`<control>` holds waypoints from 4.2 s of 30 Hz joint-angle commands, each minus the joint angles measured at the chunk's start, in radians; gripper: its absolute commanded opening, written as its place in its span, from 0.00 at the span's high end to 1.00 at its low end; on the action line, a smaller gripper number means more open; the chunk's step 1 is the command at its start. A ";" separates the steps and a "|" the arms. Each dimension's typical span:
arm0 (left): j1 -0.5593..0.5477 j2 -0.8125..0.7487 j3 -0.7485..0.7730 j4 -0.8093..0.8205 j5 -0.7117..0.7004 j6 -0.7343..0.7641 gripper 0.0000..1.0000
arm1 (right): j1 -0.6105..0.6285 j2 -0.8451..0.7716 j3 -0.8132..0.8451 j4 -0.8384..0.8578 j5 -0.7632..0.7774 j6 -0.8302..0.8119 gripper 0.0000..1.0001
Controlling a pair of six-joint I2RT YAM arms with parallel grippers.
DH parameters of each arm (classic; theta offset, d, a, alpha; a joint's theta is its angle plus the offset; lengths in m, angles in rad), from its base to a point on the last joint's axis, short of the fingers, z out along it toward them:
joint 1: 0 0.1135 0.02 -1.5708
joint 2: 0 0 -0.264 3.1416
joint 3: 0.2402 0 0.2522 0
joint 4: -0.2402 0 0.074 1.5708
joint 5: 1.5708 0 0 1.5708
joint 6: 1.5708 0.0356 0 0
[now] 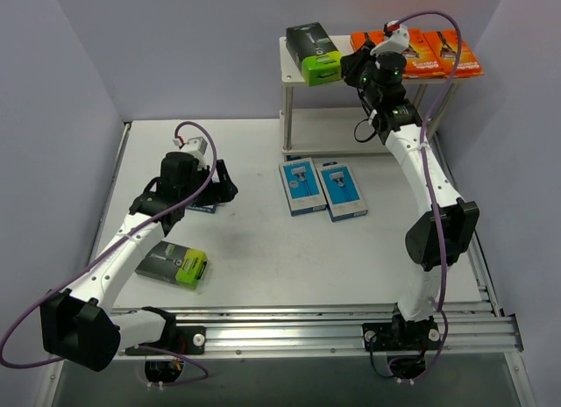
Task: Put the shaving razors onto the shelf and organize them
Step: Place the shaving razor onto shelf
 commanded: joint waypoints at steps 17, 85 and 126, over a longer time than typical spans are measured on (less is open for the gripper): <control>0.006 -0.009 0.044 0.020 0.006 -0.007 0.06 | 0.006 -0.161 -0.133 0.076 0.106 0.023 1.00; 0.004 0.198 0.532 0.302 0.104 -0.279 0.06 | -0.009 -0.752 -0.815 0.136 -0.084 -0.001 0.41; -0.177 1.286 1.735 0.523 -0.097 -0.394 0.06 | 0.201 -1.168 -1.351 0.142 -0.161 -0.037 0.32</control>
